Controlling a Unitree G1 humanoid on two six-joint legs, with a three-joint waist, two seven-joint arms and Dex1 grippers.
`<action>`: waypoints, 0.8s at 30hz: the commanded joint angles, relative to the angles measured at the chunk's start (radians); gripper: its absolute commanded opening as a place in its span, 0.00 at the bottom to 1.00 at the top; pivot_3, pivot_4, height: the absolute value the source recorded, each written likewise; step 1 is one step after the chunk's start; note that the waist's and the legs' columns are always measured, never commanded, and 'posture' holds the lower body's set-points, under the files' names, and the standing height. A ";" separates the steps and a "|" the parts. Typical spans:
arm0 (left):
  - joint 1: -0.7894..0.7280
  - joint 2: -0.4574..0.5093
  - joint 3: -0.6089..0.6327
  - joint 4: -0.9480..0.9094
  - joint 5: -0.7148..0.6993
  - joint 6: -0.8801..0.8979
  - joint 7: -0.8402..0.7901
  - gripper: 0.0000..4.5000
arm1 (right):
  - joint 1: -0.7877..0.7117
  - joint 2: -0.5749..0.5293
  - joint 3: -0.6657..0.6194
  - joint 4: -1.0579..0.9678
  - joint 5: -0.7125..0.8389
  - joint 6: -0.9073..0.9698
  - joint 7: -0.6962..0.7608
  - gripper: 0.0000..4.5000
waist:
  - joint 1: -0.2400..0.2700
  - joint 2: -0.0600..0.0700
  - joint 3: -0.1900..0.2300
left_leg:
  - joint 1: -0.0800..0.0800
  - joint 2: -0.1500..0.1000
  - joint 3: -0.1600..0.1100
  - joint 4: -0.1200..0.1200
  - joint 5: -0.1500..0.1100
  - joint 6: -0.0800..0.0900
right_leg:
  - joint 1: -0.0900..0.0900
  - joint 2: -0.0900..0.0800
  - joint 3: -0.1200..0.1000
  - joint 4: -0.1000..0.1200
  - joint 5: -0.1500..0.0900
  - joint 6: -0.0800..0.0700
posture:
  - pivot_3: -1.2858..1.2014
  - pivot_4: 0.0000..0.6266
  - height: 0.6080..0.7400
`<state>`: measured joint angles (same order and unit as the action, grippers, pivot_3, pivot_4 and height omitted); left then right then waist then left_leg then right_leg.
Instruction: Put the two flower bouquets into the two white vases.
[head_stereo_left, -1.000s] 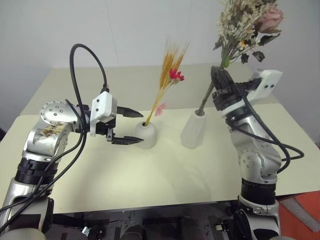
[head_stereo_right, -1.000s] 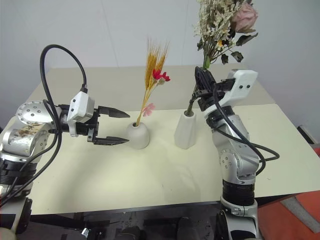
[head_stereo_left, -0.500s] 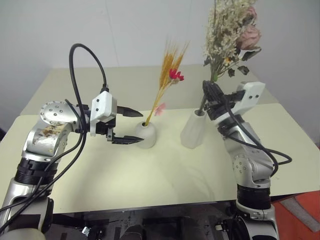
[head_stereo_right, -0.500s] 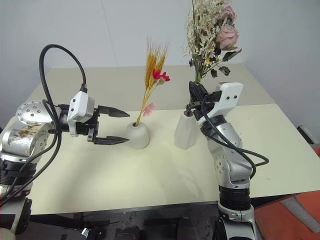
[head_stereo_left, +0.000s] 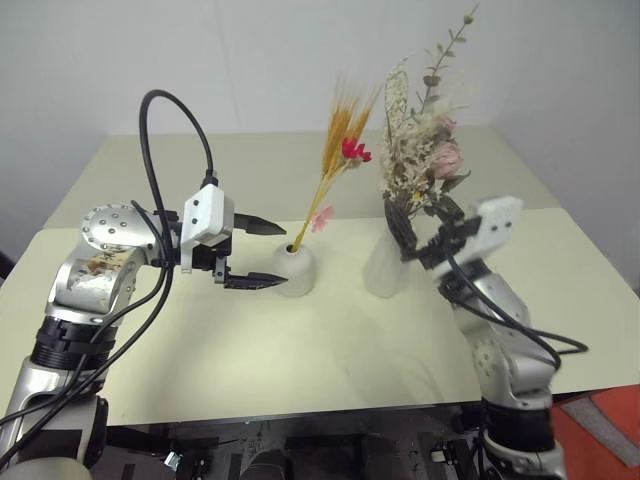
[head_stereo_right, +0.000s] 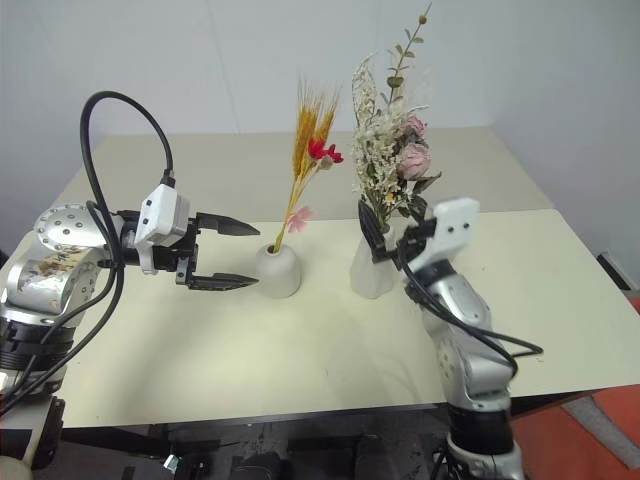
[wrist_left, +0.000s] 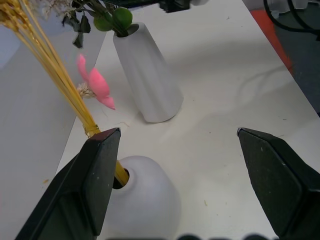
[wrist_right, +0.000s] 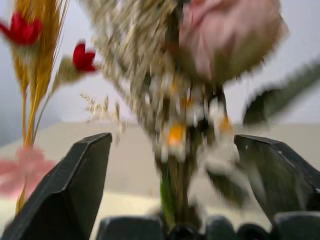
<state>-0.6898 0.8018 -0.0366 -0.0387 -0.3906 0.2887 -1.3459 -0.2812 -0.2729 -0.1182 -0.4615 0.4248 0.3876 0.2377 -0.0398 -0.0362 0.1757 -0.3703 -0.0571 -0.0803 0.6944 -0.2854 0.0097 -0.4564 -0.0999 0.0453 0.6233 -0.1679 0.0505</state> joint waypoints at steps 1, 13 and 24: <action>-0.003 0.010 0.027 -0.008 -0.010 -0.015 0.003 0.90 | 0.085 -0.098 -0.145 -0.142 0.105 0.049 0.058 0.99 | 0.001 0.000 0.000 | 0.000 0.000 0.000 0.000 0.000 0.000 | 0.000 0.000 0.000 0.000 0.000 0.000 | 0.52 0.24 1.00; 0.066 0.123 0.171 0.020 -0.051 0.000 -0.003 0.90 | 0.457 -0.731 -0.903 0.004 0.372 0.180 0.735 0.99 | -0.002 0.001 0.001 | 0.015 0.006 0.003 -0.002 -0.004 0.007 | 0.022 0.006 0.000 -0.015 -0.002 0.002 | 0.52 0.24 1.00; 0.147 0.225 0.258 0.006 -0.065 0.002 0.005 0.90 | 0.578 -0.790 -1.056 0.127 0.281 0.148 0.955 0.99 | 0.004 0.001 0.001 | 0.023 0.015 0.004 -0.002 -0.007 0.009 | 0.035 0.009 -0.002 -0.026 -0.004 0.007 | 0.52 0.24 1.00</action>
<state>-0.5425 1.0061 0.1838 -0.0090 -0.4360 0.2899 -1.3451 0.3057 -1.0511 -1.1522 -0.3338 0.7167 0.5640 1.1834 -0.0359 -0.0352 0.1771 -0.3471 -0.0417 -0.0759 0.6928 -0.2922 0.0185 -0.4216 -0.0910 0.0432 0.5978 -0.1717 0.0571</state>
